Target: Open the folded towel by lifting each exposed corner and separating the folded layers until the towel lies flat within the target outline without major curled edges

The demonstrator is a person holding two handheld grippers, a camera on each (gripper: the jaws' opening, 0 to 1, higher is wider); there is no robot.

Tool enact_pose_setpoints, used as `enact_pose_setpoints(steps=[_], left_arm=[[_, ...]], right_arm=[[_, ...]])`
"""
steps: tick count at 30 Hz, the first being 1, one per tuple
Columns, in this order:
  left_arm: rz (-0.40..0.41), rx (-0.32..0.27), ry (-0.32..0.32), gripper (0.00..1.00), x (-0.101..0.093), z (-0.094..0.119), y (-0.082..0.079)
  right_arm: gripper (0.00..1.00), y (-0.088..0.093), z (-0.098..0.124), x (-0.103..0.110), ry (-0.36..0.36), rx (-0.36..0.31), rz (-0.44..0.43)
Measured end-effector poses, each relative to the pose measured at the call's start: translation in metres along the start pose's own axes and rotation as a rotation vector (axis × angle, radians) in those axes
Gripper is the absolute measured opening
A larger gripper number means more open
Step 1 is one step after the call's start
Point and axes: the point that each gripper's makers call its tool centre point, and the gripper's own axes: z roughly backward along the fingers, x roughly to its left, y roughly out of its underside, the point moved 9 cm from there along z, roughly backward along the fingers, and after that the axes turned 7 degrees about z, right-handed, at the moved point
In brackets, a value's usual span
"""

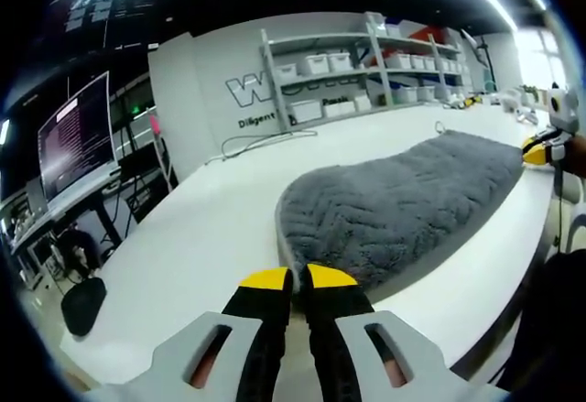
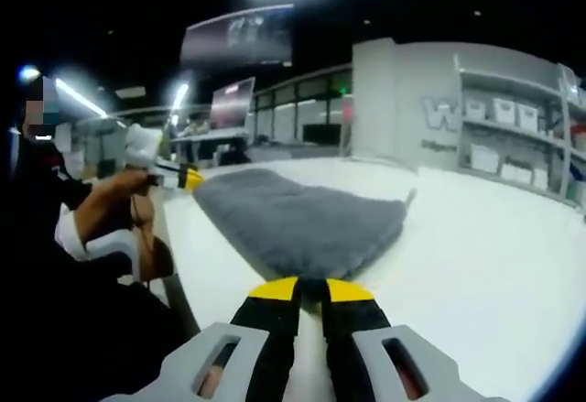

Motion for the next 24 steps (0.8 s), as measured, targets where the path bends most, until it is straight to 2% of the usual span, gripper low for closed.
enact_pose_setpoints(steps=[4,6,9,14,19,24], left_arm=[[-0.002,-0.002,-0.004,0.06,-0.0007,-0.0006,-0.0001],[-0.046,-0.006,-0.016,0.05,-0.0032,-0.0015,-0.0010],[-0.057,-0.009,-0.022,0.05,-0.0044,-0.0028,-0.0009],[-0.026,-0.015,-0.015,0.05,-0.0013,-0.0030,-0.0005],[-0.029,-0.018,-0.022,0.05,-0.0009,-0.0061,-0.0015],[-0.015,-0.014,-0.010,0.05,0.0044,-0.0091,-0.0032]], right_arm=[[0.00,0.0006,-0.0004,-0.0001,0.003,-0.001,0.003],[0.00,-0.0003,-0.0008,0.0000,0.012,-0.012,-0.006],[0.00,-0.0009,-0.0013,0.0010,0.012,-0.020,0.001],[0.00,-0.0019,0.0004,0.0010,0.021,-0.052,-0.011],[0.00,-0.0032,0.0013,0.0016,0.025,-0.063,-0.014],[0.00,-0.0029,0.0015,0.0011,-0.001,-0.064,-0.054]])
